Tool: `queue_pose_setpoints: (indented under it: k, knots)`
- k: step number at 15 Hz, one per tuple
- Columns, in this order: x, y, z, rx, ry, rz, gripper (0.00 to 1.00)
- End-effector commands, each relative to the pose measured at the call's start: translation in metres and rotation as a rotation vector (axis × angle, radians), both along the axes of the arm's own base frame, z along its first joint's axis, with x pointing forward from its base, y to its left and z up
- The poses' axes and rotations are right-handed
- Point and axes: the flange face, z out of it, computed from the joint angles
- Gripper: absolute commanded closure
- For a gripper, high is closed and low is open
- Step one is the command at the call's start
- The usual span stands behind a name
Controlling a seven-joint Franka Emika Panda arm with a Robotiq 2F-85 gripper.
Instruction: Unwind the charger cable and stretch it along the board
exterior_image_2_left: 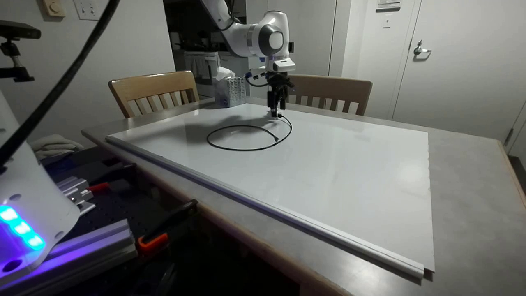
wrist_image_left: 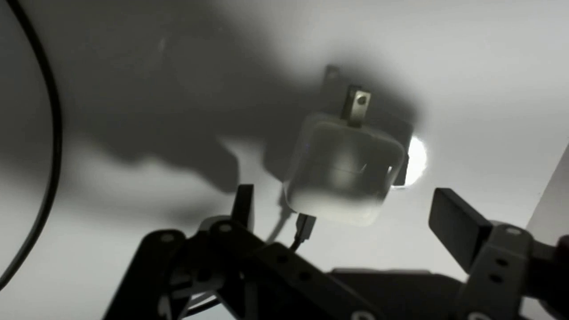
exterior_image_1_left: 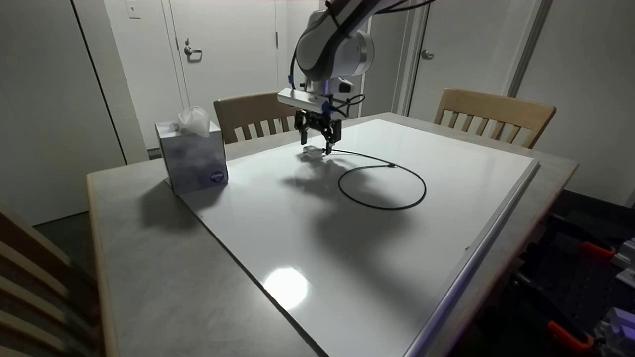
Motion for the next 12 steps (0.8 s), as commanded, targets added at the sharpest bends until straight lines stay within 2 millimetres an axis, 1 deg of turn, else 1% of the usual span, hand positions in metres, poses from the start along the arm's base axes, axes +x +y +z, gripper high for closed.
queue_pose_setpoints:
  k: [1, 5, 6, 7, 8, 9, 12]
  knots:
    - [0.0059, 0.0006, -0.0019, 0.009, -0.01, -0.023, 0.0]
    - [0.0063, 0.0021, 0.0006, 0.034, -0.017, -0.03, 0.0]
    - [0.0068, 0.0032, 0.001, 0.037, -0.018, -0.026, 0.07]
    - [0.0075, 0.0044, 0.0012, 0.04, -0.021, -0.024, 0.24]
    - [0.0078, 0.0055, 0.0011, 0.043, -0.021, -0.021, 0.31]
    - [0.008, 0.0066, 0.0012, 0.045, -0.022, -0.02, 0.32]
    - [0.0079, 0.0073, 0.0018, 0.049, -0.024, -0.02, 0.54]
